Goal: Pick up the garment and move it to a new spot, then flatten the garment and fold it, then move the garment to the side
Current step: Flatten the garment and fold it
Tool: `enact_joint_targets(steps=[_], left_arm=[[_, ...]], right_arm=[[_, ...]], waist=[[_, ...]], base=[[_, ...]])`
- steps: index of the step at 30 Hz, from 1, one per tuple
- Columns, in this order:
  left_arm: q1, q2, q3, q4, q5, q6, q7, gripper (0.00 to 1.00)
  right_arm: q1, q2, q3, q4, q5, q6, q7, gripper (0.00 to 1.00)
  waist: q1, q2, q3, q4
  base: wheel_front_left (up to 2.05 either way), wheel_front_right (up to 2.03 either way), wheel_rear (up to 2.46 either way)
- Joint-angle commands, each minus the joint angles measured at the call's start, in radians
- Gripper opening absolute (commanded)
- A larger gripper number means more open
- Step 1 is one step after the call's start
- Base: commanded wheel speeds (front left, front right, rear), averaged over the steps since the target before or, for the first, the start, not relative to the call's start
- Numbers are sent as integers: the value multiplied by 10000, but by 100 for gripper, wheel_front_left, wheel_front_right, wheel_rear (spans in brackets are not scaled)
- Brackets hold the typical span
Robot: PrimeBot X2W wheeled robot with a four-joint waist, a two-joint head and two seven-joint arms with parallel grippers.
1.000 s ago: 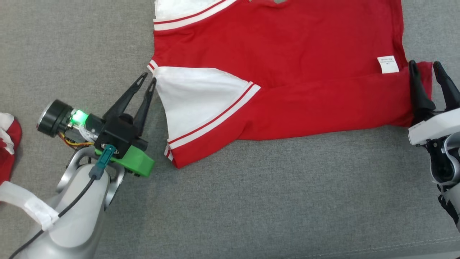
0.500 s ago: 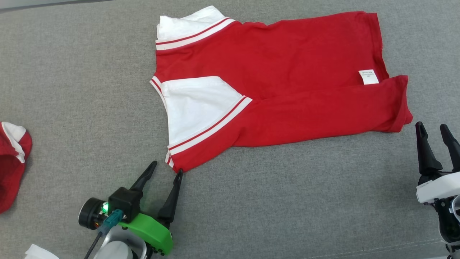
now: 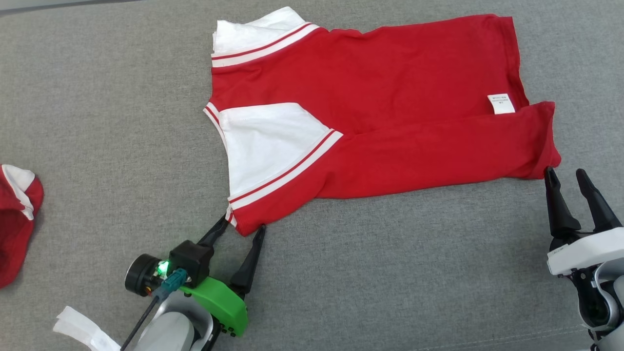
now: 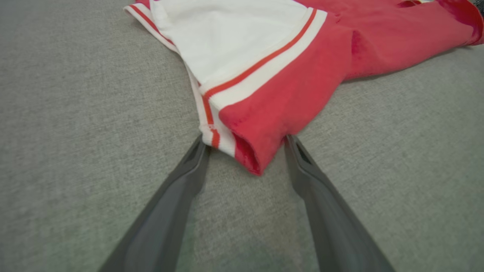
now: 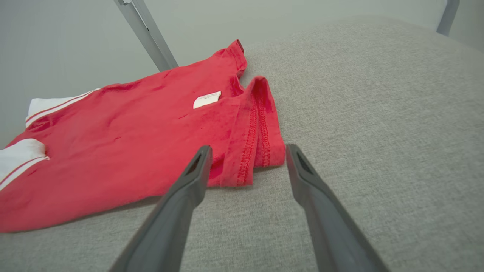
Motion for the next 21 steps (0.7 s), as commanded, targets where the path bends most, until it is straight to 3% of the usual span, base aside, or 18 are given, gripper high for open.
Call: enact_joint_targets(steps=[1, 8, 9, 10, 13, 15, 21], left_arm=[[-97, 69, -83, 14, 8, -55, -44, 100], [323, -27, 5, -715, -554, -46, -84, 98], [376, -90, 35, -791, -773, -49, -16, 84], [412, -109, 51, -854, -954, -53, 70, 55], [401, -127, -11, -900, -1419, -59, 333, 28], [222, -32, -173, -856, -1443, -62, 518, 0], [-173, 168, -714, -762, -1719, -66, 633, 0]], right_arm=[[-149, -17, 42, 69, -35, -10, -24, 100], [-311, -100, 183, 194, 44, -10, -24, 100], [-312, -93, 194, 216, 54, -10, -24, 100], [-323, -90, 214, 248, 62, -10, -24, 100], [-431, -82, 311, 331, 108, -10, -24, 100], [-515, -122, 369, 383, 125, -10, -24, 100], [-686, -201, 612, 664, 288, -10, -24, 100]], waist=[[0, 0, -15, 12], [0, 0, -87, 93], [0, 0, -90, 114], [0, 0, -91, 136], [0, 0, -79, 163], [0, 0, -53, 187], [0, 0, -40, 216]], base=[[0, 0, 0], [0, 0, 0], [0, 0, 0], [0, 0, 0], [0, 0, 0], [0, 0, 0], [0, 0, 0]])
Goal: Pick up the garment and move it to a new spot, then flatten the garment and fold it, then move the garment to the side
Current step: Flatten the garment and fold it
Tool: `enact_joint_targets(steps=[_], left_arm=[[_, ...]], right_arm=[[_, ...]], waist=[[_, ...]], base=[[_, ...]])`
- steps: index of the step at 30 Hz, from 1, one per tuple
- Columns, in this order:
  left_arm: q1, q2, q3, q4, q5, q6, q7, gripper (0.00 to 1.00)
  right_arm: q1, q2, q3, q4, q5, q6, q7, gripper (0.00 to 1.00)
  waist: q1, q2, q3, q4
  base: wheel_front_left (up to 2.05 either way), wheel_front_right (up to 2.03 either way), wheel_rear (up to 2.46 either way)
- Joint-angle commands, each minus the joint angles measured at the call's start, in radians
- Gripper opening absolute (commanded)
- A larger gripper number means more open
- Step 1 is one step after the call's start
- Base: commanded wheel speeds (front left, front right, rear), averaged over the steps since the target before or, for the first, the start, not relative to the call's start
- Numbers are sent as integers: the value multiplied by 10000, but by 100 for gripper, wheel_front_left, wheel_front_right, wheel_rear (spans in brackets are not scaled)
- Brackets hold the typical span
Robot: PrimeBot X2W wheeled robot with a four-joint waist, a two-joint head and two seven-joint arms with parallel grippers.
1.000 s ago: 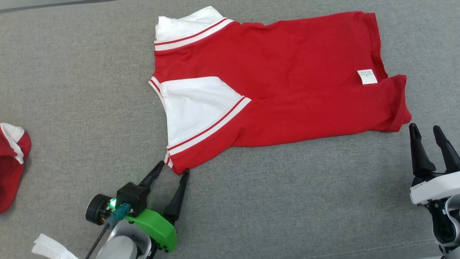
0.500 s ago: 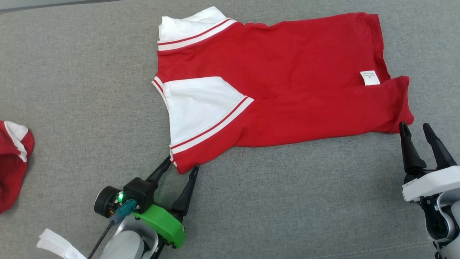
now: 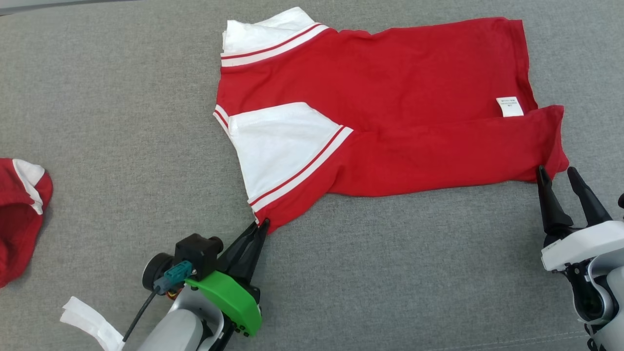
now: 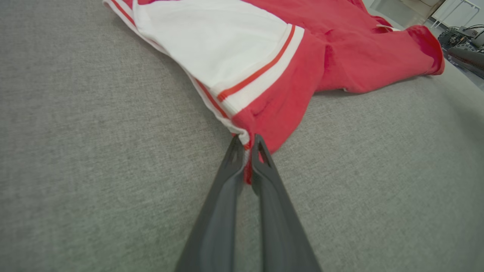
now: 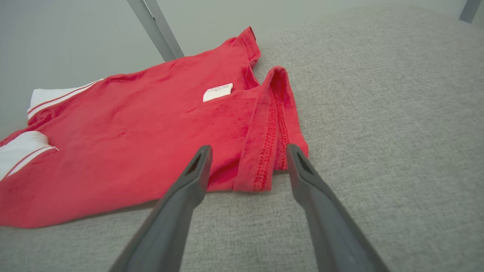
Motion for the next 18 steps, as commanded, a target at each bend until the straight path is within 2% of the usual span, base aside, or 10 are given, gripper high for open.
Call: enact_joint_targets(steps=[1, 10, 11, 12, 13, 14, 18], left_arm=[[-132, 147, -28, 17, -125, -38, -65, 0], [-116, 679, 86, -16, -312, -35, -170, 0], [-159, 717, 89, -35, -290, -27, -168, 0], [-204, 761, 90, -55, -259, -18, -151, 0], [-243, 790, 100, -75, -248, -10, -144, 0], [-277, 814, 111, -88, -253, 1, -136, 0], [-381, 913, 129, -120, -240, 16, -121, 0]], right_arm=[[-158, -65, 47, 113, 78, -10, -24, 100], [-524, -228, 553, 1048, 474, -9, -24, 100], [-612, -274, 620, 1175, 493, -9, -24, 85], [-714, -316, 682, 1300, 552, -9, -24, 51], [-794, -342, 728, 1411, 585, -9, -24, 36], [-870, -369, 779, 1520, 616, -9, -24, 1], [-1076, -459, 965, 1844, 764, -9, -23, 0]], waist=[[0, 0, -29, 10], [0, 0, -150, 54], [0, 0, -142, 62], [0, 0, -127, 75], [0, 0, -109, 83], [0, 0, -90, 92], [0, 0, -57, 114]], base=[[0, 0, 0], [0, 0, 0], [0, 0, 0], [0, 0, 0], [0, 0, 0], [0, 0, 0], [0, 0, 0]])
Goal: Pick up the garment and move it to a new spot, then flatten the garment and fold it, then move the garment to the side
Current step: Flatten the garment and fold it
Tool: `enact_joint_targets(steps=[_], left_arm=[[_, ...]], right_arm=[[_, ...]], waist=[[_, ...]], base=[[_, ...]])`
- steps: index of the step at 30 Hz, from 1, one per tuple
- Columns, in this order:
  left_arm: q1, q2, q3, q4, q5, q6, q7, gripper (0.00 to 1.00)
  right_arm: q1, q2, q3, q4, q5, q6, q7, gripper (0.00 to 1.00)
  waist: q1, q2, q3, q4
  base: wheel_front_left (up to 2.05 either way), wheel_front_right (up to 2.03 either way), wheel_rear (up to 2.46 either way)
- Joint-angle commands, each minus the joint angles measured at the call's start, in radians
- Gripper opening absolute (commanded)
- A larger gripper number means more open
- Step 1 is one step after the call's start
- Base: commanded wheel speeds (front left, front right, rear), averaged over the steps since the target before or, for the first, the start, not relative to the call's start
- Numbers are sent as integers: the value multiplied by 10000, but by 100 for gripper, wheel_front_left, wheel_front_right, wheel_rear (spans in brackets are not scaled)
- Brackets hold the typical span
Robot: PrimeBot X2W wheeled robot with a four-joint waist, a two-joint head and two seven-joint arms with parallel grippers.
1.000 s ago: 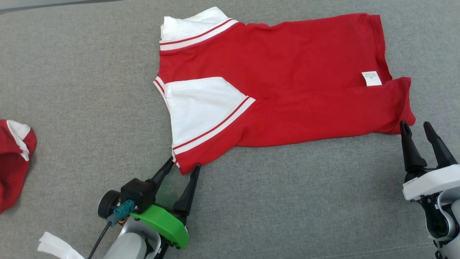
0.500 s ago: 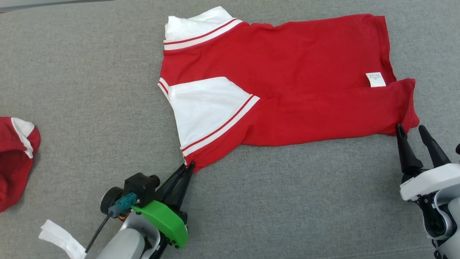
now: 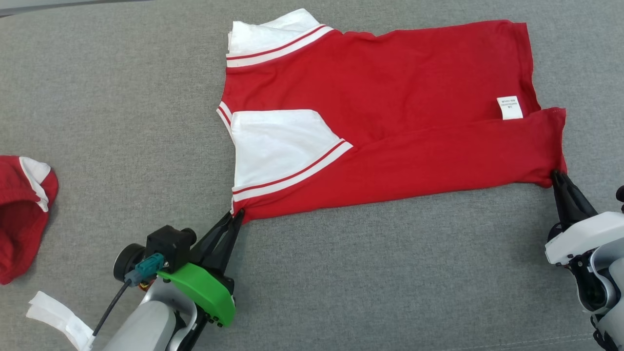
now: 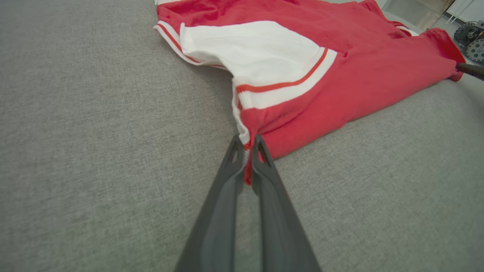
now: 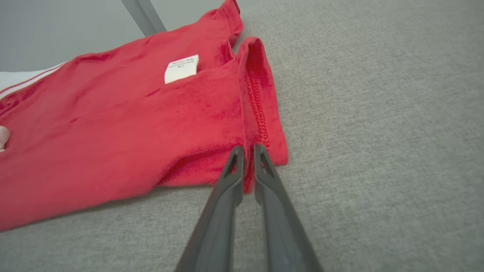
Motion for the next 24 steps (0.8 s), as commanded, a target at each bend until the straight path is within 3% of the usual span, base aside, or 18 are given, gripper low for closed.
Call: enact_joint_targets(steps=[1, 11, 19, 24], left_arm=[[-156, 113, 44, -20, 30, 21, -8, 0], [199, 387, 43, -149, -145, 28, -51, 0], [1075, 906, -104, -1041, -550, 18, 240, 0], [1664, 1160, -189, -1714, -576, 241, 400, 0]], right_arm=[[-124, -65, 38, 81, 79, -8, -23, 0], [434, -457, 134, -156, 361, -8, -24, 0], [1589, -924, -187, -1010, 473, -10, -23, 0], [2461, -1186, -503, -1603, 557, -10, -24, 0]], waist=[[0, 0, 0, 7], [0, 0, -182, -13], [0, 0, -373, -105], [0, 0, -463, -116]], base=[[0, 0, 0], [0, 0, 0], [0, 0, 0], [0, 0, 0]])
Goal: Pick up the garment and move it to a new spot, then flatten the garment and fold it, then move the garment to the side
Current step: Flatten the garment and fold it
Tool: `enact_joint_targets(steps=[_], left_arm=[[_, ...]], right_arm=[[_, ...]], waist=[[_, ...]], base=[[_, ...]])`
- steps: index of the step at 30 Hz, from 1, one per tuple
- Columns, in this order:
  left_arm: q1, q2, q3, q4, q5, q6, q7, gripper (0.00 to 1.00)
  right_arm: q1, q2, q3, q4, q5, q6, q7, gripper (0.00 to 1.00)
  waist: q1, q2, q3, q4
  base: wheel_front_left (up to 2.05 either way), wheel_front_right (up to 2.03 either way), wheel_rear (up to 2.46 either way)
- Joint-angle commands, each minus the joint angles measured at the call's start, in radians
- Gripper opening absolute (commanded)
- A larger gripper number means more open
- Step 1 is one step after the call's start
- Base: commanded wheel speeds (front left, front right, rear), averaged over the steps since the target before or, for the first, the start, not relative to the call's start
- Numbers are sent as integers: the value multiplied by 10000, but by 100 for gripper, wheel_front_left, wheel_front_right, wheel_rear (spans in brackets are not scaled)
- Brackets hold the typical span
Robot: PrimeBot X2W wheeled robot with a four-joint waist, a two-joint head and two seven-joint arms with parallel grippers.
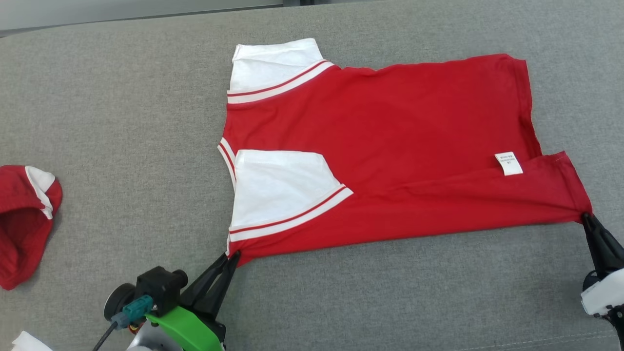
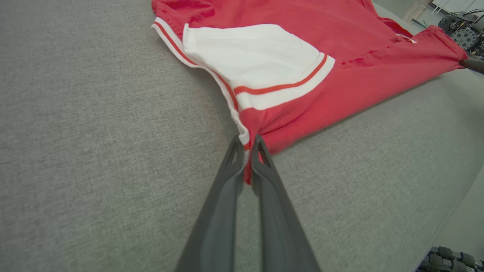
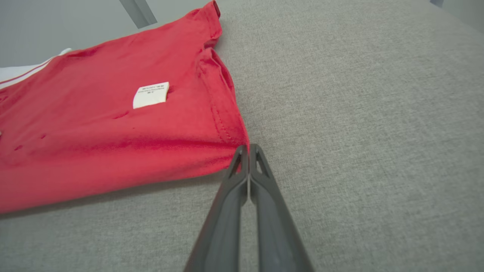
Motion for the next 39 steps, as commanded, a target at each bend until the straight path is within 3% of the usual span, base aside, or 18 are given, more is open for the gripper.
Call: enact_joint_targets(steps=[1, 11, 21, 22, 23, 24, 25, 26, 27, 28, 34, 39], left_arm=[[279, 151, -2, -234, -58, 102, 59, 0], [1373, 925, -366, -1901, 67, 559, 1035, 0], [1434, 782, -708, -1927, -134, 620, 1722, 0], [1417, 752, -732, -1869, -162, 638, 1759, 0], [1375, 731, -760, -1809, -159, 650, 1782, 0], [1343, 705, -782, -1761, -144, 650, 1806, 0], [1326, 656, -811, -1701, -179, 665, 1858, 18], [1302, 631, -826, -1679, -199, 684, 1881, 44], [1300, 569, -785, -1662, -269, 754, 1922, 92], [1331, 503, -733, -1689, -351, 807, 1928, 100], [1307, 784, -290, -2621, -543, 1220, 2069, 100], [-59, 1240, 503, -3651, -376, 1433, 2462, 100]], right_arm=[[365, -125, -163, -175, 48, -14, -24, 0], [2064, -187, -998, -925, -170, -15, -24, 0], [2274, -45, -969, -888, -591, -14, -24, 0], [2255, -29, -944, -864, -604, -14, -23, 18], [2247, -24, -928, -842, -612, -14, -24, 44], [2239, -13, -959, -834, -621, -14, -24, 100], [2237, 5, -984, -842, -597, -14, -24, 100], [2234, 11, -1046, -900, -581, -14, -24, 100], [2268, 21, -1108, -967, -548, -14, -24, 100], [2319, 20, -1142, -1030, -523, -14, -24, 100], [2517, 26, -1796, -1833, -588, -14, -24, 100], [2169, 263, -2058, -2374, -980, -12, -24, 100]], waist=[[0, 0, -23, -5], [0, 0, -7, 86], [0, 0, 58, 137], [0, 0, 49, 134], [0, 0, 31, 141], [0, 0, 15, 144], [0, 0, -11, 144], [0, 0, -31, 141], [0, 0, -63, 137], [0, 0, -93, 137], [0, 0, -305, 79], [0, 0, -188, 115]], base=[[0, 0, 0], [0, 0, 0], [0, 0, 0], [0, 0, 0], [0, 0, 0], [0, 0, 0], [0, 0, 0], [0, 0, 0], [0, 0, 0], [0, 0, 0], [0, 0, 0], [0, 0, 0]])
